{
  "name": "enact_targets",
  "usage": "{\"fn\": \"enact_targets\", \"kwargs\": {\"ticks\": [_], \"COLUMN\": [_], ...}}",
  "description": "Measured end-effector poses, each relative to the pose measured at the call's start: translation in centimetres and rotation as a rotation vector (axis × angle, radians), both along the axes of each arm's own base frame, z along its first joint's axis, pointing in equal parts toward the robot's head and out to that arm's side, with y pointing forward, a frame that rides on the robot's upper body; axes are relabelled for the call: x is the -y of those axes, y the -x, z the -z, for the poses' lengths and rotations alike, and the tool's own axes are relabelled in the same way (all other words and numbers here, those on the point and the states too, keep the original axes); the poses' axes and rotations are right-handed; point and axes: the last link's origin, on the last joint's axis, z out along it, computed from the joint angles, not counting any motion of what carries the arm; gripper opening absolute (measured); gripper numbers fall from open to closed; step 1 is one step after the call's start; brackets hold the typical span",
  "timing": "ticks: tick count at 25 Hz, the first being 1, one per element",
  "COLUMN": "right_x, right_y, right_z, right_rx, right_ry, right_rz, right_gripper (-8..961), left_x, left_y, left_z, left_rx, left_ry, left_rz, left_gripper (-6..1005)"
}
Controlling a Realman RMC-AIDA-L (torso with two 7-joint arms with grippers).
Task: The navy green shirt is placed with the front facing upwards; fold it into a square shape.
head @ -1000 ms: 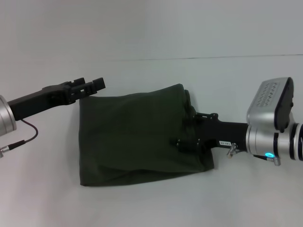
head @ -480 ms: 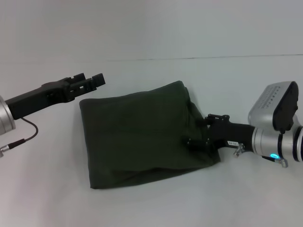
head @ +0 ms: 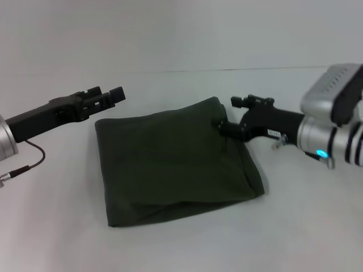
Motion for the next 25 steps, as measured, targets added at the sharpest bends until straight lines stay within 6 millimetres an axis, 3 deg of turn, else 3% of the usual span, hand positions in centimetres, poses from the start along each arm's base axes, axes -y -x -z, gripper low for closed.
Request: {"fn": "enact_targets", "kwargs": {"ticks": [8,17,25], "right_x": [-1.4,-1.4,-1.1], "right_y": [0.9,-1.1,-1.8], "right_z": [1.5,1.7,1.6], "right_rx": [0.087,0.162,0.143], "right_ry": [0.002,-0.032,-0.042], "right_rz": [0.011,0.09,0.124], "right_gripper": [791,792,792], "left_x": [-0.1,-0.1,0.0], "left_y": [-0.2,-0.2,-0.3], "left_z": [-0.1,0.0,-0.1], "left_rx": [0.008,0.004,0.008], "left_ry": [-0.01,-0.013,-0.037], "left_rz": [0.008,0.01,0.03], "left_gripper": [900,900,900]}}
